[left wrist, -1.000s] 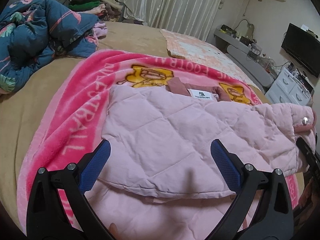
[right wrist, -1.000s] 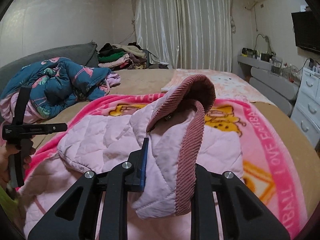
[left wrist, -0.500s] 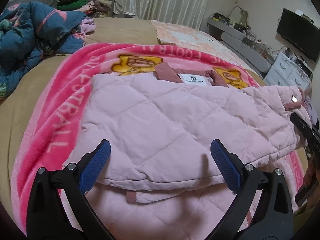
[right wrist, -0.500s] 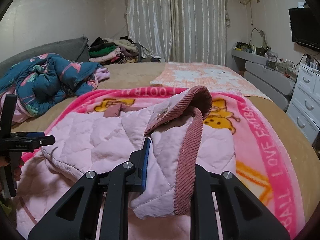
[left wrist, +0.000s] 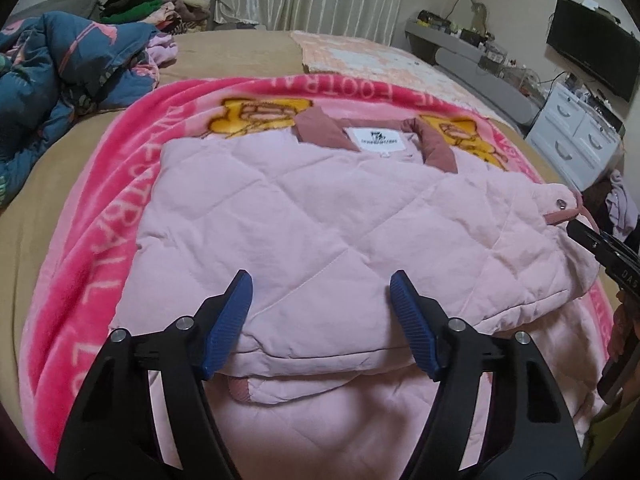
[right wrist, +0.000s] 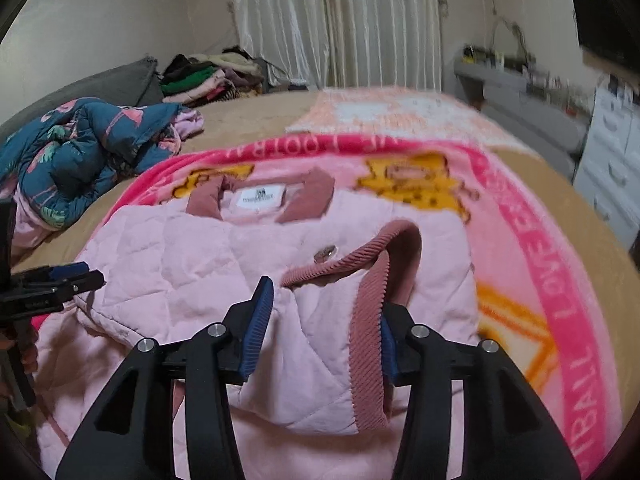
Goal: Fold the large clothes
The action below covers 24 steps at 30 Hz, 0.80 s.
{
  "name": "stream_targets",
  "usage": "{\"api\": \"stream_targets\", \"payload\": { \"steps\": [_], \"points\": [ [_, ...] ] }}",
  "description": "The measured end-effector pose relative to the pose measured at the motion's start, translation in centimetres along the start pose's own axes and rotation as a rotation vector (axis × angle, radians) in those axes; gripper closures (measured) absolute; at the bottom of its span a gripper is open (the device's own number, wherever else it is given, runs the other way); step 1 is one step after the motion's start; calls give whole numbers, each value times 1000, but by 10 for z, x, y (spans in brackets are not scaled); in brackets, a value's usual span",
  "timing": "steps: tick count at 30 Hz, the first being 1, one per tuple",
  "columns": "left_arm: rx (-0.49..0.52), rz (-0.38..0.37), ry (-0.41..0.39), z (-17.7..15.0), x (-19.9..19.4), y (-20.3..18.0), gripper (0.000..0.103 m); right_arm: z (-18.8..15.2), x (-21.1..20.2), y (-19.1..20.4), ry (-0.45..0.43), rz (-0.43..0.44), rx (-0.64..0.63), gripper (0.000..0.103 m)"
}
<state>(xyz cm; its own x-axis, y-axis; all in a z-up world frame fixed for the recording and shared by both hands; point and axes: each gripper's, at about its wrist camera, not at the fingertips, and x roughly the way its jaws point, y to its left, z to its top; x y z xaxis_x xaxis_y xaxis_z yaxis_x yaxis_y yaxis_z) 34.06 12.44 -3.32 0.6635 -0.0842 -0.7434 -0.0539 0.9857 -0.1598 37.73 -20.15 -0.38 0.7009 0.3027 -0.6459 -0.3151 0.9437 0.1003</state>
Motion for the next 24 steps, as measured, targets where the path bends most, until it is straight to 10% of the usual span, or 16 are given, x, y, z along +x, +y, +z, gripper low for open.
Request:
{"api": "stream_targets", "payload": {
  "steps": [12,24],
  "points": [
    [-22,13,61,-12,22,5,38,11,-29,23,-116,12,-47,43],
    [-11,27,70,-16,31,6,38,-25,52,64,201,5,-150,37]
  ]
}}
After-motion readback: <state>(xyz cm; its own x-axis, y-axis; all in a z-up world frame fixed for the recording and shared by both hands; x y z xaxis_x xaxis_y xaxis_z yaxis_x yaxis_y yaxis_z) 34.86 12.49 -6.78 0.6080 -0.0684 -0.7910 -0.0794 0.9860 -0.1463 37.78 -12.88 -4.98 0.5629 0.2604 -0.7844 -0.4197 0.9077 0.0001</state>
